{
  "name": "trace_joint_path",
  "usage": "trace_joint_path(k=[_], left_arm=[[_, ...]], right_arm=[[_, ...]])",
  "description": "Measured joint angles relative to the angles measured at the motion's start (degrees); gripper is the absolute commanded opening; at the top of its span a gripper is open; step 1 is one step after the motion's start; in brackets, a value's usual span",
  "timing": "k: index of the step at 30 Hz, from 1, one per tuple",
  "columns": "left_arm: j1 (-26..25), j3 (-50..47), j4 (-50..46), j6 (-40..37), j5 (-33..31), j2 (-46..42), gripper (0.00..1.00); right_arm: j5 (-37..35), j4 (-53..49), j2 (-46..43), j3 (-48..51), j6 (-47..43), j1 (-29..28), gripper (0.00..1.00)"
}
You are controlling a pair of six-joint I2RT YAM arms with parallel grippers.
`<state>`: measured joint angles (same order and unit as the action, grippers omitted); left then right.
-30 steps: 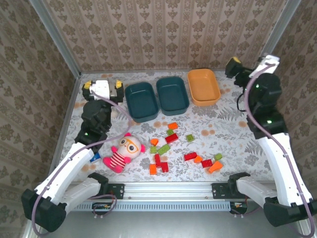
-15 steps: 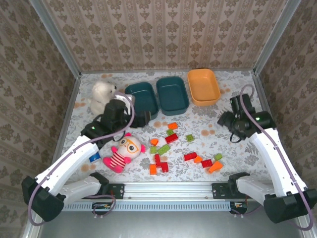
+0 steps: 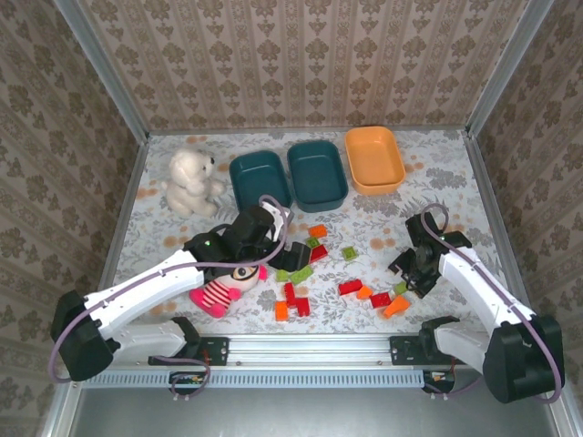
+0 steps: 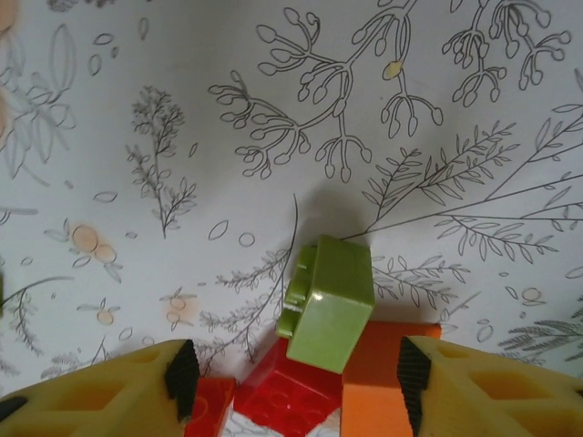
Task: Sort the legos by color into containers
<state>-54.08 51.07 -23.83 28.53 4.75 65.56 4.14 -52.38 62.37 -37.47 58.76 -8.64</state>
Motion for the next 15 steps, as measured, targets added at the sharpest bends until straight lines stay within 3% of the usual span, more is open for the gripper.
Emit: trace_joint_path(k=[9,15], left_arm=[[-0.28,0.00,1.09,0.22,0.22,1.03,0.98],[-0.28,0.00,1.55,0.26,0.26,2.12,0.98]], right_arm=[[0.85,3.30,2.16,2.43,1.14,0.90,0.52],[0.92,4.57,3.10,3.37,1.53,1.01,0.38]])
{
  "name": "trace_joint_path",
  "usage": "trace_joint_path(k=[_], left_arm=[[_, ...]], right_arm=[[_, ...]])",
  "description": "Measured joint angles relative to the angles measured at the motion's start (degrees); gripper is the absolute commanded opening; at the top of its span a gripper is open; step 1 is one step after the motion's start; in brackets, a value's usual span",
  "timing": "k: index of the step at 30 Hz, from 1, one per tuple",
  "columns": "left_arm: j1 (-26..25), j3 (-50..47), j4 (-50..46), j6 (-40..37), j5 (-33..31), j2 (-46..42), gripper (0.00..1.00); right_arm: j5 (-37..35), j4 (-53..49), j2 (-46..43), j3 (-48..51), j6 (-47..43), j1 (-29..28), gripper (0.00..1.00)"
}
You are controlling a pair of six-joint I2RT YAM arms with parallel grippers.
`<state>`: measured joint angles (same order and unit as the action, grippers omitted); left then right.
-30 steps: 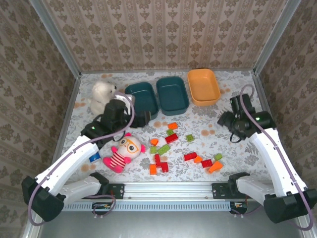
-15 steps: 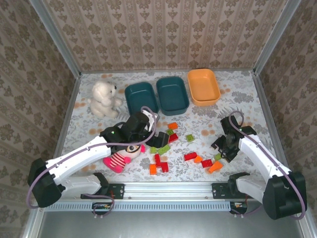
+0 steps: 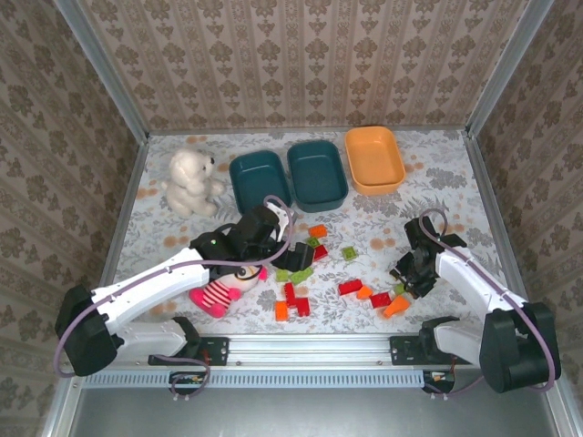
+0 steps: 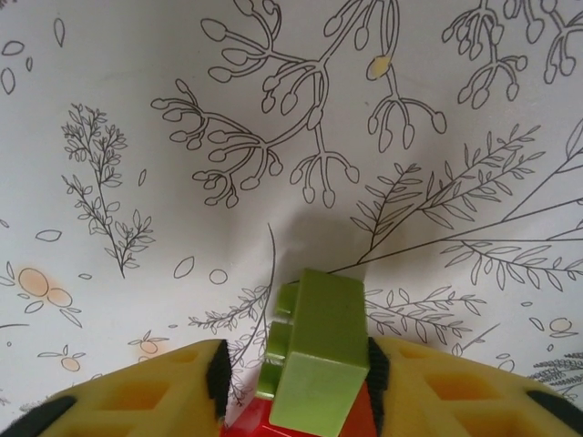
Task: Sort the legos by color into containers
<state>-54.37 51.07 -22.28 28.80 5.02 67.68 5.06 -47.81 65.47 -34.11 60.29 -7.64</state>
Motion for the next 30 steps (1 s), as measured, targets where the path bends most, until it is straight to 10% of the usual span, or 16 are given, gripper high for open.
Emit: trace_joint_path(k=[15,30], left_arm=[[1.55,3.67,1.16,2.12,-0.92,1.20,0.98],[15.58,11.91,2.43,7.91,0.28,8.35,0.97]], right_arm=[[-3.74,-2.40,6.75,-22.91,-7.41,-0.11,0.14],[-5.95,-1.42,53.51,-72.48,-18.49,1.16,0.09]])
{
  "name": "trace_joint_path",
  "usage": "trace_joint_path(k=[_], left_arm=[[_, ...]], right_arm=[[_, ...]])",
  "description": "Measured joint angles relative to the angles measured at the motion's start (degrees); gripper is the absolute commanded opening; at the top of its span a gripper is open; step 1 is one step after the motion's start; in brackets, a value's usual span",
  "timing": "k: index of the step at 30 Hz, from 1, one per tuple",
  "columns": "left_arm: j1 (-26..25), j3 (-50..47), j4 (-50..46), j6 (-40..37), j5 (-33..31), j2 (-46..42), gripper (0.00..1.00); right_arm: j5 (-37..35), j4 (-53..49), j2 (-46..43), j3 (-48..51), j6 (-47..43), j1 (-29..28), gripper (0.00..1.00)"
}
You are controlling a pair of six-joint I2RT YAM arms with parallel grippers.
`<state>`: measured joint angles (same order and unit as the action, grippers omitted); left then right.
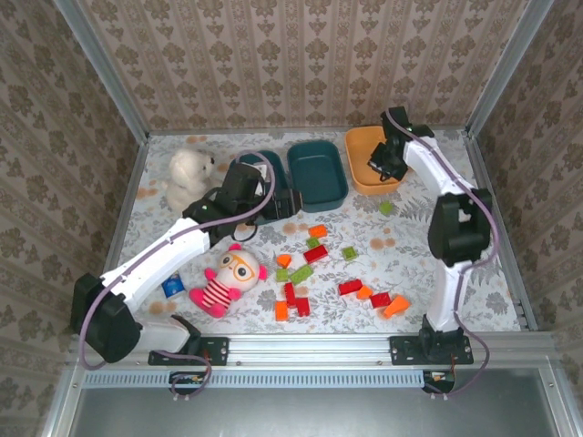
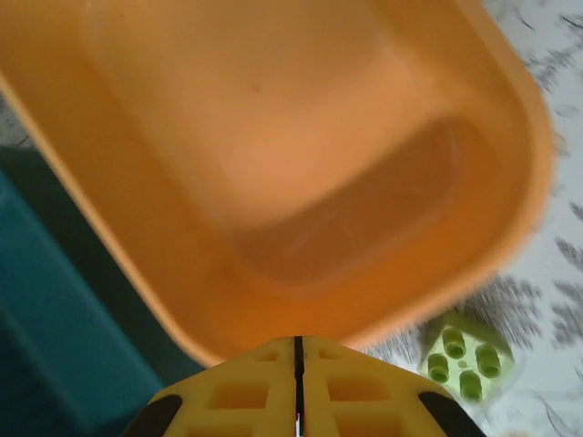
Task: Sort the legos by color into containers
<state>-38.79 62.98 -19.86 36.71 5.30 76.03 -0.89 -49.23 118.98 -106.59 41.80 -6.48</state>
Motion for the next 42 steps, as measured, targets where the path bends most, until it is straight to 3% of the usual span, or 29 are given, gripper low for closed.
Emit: trace_joint_path(k=[3,5,8,13,17,24,28,35,42], left_arm=[[0.96,0.90,0.15,0.68,0.13,0.63,0.97],[0.96,1.22,0.20,0.85,0.13,0.63,0.97],[0.96,1.20,0.11,1.07,0.31,0.59,0.97],[0.83,0.33,0.13,1.25,0.92,-0.33,0.96],[0.50,0.22,0.13,1.22,1.25,-0.35,0.96],[0.20,0.22,-0.28,1.22,1.62,-0.35,0.96],[0.17,0.22,-0.55,1.22,1.60,-0.35,0.96],[-0.22,-0.02,-0.57,1.29,1.55,-0.57,0.96],[-0.57,-0.57,-0.48,1.55,1.51,-0.79,0.96]], right_arm=[[-0.28,-0.90,4.22,-4.33,-0.98,0.24,0.13],[-0.48,-1.11,3.30,-3.28,-1.27,0.33,0.25],[-0.61,1.79,-4.28,6.84,-1.97,0.46,0.47],[-0.37,2.75,-18.25,22.60,-4.74,0.66,0.62],[1.11,3.28,-21.07,30.14,-9.75,0.79,0.76],[4.07,2.25,-12.13,28.22,-19.96,1.03,0.75],[3.67,1.11,-8.85,25.92,-23.45,2.23,0.68],[3.72,0.09,-2.82,19.21,-26.86,2.89,0.58],[3.91,-0.96,-1.75,18.56,-27.36,2.84,0.58]])
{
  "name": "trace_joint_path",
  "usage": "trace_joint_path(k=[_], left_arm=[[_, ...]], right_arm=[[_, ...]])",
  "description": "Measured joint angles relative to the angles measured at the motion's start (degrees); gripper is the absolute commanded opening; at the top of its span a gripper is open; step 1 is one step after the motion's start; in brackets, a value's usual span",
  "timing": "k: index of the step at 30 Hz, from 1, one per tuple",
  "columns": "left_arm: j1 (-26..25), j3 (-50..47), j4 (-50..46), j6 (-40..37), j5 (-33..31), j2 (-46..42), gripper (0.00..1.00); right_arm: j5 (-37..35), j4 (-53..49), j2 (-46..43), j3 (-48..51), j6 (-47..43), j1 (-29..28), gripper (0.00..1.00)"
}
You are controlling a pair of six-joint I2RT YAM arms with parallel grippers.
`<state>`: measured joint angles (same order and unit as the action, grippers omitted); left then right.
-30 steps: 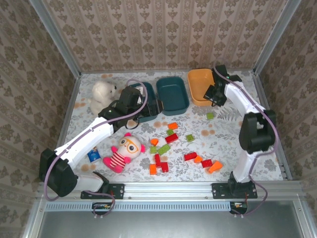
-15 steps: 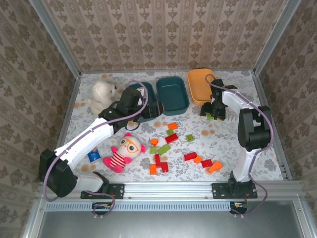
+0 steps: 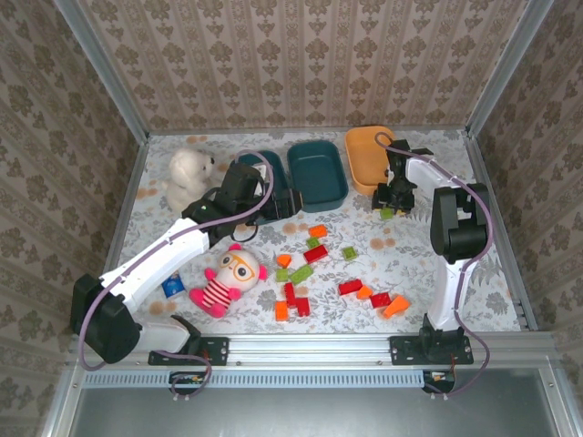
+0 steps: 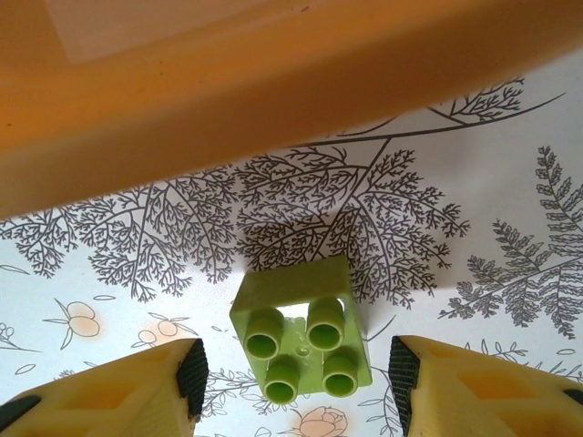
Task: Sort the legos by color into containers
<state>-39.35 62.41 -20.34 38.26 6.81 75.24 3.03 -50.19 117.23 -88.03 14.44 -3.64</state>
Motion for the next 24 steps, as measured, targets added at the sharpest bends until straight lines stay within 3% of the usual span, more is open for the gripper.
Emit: trace_joint_path(k=[17,24], left_arm=[[-0.11,-0.15,0.02,0.59,-0.11,0.00,0.96],[-0.44,-0.17,0.04,0.76,-0.11,0.00,0.96]], right_arm=[[-2.12,-0.70,1.99,0.04,-0.81,-2.56,0.27],[-4.66,-0.79,-8.61,4.24,1.07,-6.25,0.23]])
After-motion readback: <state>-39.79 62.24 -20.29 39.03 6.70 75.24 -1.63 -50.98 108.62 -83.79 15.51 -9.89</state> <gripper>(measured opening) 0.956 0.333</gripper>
